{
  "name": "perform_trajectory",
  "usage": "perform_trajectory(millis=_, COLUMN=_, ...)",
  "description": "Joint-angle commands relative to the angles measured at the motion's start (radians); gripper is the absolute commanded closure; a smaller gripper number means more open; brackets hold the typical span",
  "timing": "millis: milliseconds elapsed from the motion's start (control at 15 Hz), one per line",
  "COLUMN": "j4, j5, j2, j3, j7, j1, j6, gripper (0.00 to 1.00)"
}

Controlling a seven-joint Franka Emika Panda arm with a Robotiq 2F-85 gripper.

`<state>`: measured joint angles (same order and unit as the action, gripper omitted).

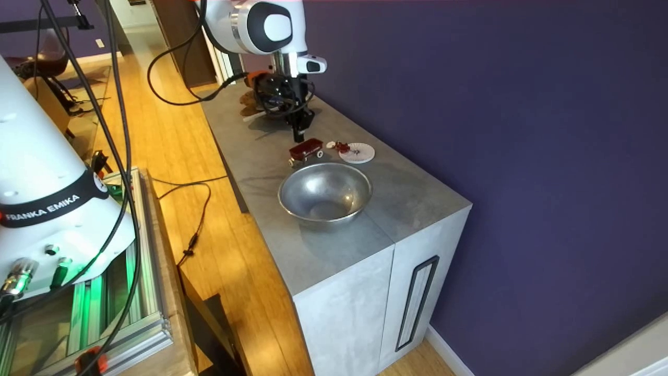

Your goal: Pick up the red trolley and move it to the left side of the table, pick up the object from the kitchen counter and put it in th

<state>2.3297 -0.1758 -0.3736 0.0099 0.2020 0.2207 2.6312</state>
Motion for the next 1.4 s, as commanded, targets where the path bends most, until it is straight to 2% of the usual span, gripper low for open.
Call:
perform_trajectory(millis=0, j4=-0.025, j5=-0.031, j2=-0.030, j3=-0.010, j7=0.008, j1=0.007, j6=0.042, gripper=0.98)
perform_trajectory(millis=467, j4=-0.030, j5=-0.056, j2=-0.040, j3=-0.031, j7=0.003, j1=0.015, j6=0.036, gripper=0.98)
perform_trajectory(millis=600, j4=-0.030, j5=-0.056, j2=-0.040, j3=-0.034, j7=0.008, j1=0.015, j6=0.039, gripper=0.66)
perform_trajectory(millis=867, j4=-0.015, j5=-0.050, j2=-0.017, j3=-0.030, j7=0.007, j1=0.015, j6=0.040, gripper=0.39)
perform_trajectory(millis=1200, j4=0.041, j5=-0.018, j2=0.080, j3=-0.008, j7=0.003, j1=0.003, j6=0.008, gripper=0.05)
perform_trajectory(millis=1333, j4=0.068, j5=-0.001, j2=0.132, j3=0.001, j7=0.022, j1=0.000, j6=-0.016, gripper=0.00)
